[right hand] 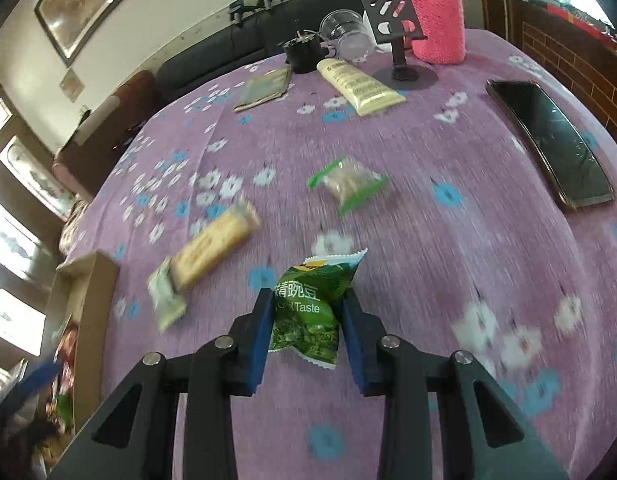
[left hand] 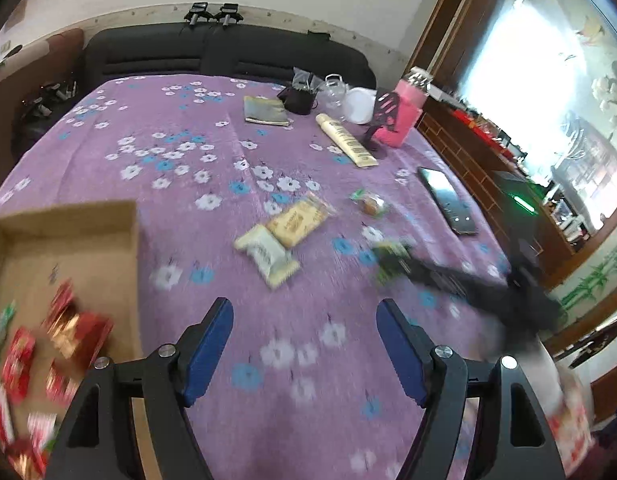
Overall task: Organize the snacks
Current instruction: 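Grasp the white-wrapped biscuit with the left tool while the right tool grasps a green pea bag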
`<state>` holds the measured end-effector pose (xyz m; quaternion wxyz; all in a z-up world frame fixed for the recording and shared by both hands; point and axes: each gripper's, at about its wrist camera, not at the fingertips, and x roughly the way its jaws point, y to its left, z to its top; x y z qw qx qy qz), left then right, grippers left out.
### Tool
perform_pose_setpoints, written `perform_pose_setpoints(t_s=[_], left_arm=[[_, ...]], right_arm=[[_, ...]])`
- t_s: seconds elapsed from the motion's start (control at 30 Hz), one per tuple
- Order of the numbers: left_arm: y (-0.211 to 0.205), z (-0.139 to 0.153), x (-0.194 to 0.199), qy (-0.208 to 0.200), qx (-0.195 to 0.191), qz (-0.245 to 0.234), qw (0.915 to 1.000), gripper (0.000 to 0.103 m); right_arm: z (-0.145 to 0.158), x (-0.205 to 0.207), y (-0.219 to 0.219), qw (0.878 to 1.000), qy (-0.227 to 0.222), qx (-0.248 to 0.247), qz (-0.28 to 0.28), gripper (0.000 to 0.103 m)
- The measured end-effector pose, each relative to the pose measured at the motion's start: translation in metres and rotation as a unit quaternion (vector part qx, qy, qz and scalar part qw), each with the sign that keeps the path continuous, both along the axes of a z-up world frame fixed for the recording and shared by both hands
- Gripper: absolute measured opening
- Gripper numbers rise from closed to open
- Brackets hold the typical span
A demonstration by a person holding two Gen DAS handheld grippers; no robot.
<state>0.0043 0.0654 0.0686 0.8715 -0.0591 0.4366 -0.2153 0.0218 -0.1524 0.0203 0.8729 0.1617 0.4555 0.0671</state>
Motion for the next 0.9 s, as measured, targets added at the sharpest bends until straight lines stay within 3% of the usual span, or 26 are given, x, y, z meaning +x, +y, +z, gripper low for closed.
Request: perform_pose_setpoints(t_s=[0.1,0.3,0.57,0.67,0.73,0.77,0.9], left_arm=[[-0.014,-0.019,0.032,0.015,0.025,0.007,0.9995,0.076],[-0.033,-0.048,0.07,0.03,0.075,0.018,0.9965,0.063],[-0.038,-0.056,0.08,0.025,0.11,0.007,0.9936,0.061],[-0.047,-0.056,0.069,0.013,0.153,-0.008,0.9881,0.047],[-0.049,-0.056,0.063,0.009,0.158,-0.018,0.9872,0.026],[-0.05,-0.056,0.061,0.011,0.155,-0.022,0.9877,0.021],[-0.051,-0.052,0.056,0.005,0.143,-0.025,0.9894,0.02]], right_arm=[[-0.002,-0.011,-0.006,1.0,-0.013,0.014,0.006,0.032],[-0.005,-0.008,-0.012,0.999,-0.015,0.033,0.015,0.032],[-0.009,-0.007,-0.011,0.999,-0.011,0.038,0.022,0.032],[-0.009,-0.008,-0.01,0.999,-0.012,0.035,0.022,0.032],[-0.009,-0.008,-0.009,0.999,-0.013,0.032,0.022,0.032],[-0.009,-0.008,-0.009,0.999,-0.013,0.032,0.022,0.032],[-0.008,-0.011,-0.008,0.999,-0.019,0.027,0.018,0.032]])
